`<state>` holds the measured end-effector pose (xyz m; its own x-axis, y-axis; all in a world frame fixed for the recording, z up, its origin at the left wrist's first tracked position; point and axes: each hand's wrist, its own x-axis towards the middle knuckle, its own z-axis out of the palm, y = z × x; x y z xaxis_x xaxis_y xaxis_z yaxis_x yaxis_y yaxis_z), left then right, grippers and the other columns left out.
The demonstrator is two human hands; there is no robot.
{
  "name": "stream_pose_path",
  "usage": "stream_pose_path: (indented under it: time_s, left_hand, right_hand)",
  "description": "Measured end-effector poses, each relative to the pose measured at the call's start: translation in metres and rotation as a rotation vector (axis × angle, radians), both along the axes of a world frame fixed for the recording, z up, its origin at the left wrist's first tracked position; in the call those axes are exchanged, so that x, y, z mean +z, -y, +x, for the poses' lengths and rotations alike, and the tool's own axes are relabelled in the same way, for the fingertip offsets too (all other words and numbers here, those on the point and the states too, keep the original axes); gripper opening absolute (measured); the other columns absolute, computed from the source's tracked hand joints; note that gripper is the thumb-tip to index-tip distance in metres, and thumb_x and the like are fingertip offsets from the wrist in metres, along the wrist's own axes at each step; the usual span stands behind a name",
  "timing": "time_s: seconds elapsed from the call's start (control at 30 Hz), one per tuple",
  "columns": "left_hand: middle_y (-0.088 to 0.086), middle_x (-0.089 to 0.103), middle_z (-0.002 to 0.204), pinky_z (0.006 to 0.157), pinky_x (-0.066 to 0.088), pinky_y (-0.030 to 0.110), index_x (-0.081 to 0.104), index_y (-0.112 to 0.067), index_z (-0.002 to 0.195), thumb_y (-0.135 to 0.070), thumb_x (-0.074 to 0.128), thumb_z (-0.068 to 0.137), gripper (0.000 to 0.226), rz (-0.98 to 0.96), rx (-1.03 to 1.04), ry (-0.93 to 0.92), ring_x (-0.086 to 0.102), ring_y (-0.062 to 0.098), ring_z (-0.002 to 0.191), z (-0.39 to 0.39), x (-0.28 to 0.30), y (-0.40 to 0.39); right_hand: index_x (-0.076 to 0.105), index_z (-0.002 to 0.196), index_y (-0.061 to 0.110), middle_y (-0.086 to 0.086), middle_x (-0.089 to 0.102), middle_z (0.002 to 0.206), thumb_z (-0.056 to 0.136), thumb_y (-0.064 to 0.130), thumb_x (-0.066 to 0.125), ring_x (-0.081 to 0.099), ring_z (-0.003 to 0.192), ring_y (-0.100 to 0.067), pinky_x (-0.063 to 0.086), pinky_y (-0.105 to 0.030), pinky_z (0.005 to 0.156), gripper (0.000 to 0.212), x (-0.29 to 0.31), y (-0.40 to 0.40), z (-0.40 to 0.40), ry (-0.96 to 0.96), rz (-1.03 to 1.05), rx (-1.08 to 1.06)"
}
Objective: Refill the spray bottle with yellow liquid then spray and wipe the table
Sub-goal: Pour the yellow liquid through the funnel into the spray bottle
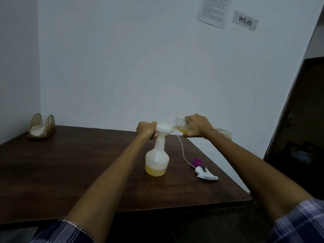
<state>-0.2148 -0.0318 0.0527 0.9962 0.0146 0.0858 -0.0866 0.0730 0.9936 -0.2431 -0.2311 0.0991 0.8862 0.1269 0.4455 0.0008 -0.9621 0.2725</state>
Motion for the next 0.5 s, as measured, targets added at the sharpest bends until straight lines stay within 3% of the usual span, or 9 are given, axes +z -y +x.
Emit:
stream_pose_path:
  time_s: [0.13, 0.3, 0.5]
  left_hand:
    - [0.004, 0.055, 0.055, 0.033, 0.039, 0.013, 0.055, -0.006, 0.064, -0.011, 0.049, 0.085, 0.022, 0.012, 0.011, 0.002, 0.048, 0.008, 0.032, 0.0001, 0.0, -0.0003]
    - [0.004, 0.055, 0.056, 0.032, 0.04, 0.013, 0.055, -0.006, 0.064, -0.011, 0.05, 0.085, 0.023, 0.009, 0.009, 0.002, 0.05, 0.013, 0.04, 0.0006, 0.0002, -0.0002]
    - [0.005, 0.055, 0.054, 0.032, 0.04, 0.014, 0.054, -0.006, 0.062, -0.01, 0.05, 0.084, 0.023, 0.008, 0.014, -0.001, 0.048, 0.01, 0.033, 0.0013, -0.0002, 0.0]
  right_hand:
    - [0.056, 0.088, 0.011, 0.0, 0.053, 0.072, 0.067, 0.042, 0.071, 0.05, 0.067, -0.019, 0.036, -0.027, 0.06, 0.04, -0.0004, -0.0003, -0.0002, 0.003, 0.005, 0.0]
    - [0.053, 0.085, 0.012, 0.0, 0.051, 0.071, 0.066, 0.041, 0.072, 0.049, 0.067, -0.019, 0.035, -0.026, 0.06, 0.039, -0.0001, -0.0002, 0.0001, 0.0, 0.002, 0.0]
    - [0.049, 0.081, 0.013, 0.0, 0.051, 0.07, 0.066, 0.042, 0.072, 0.049, 0.066, -0.02, 0.034, -0.026, 0.059, 0.039, -0.0002, 0.0004, 0.0003, 0.0, 0.006, 0.0]
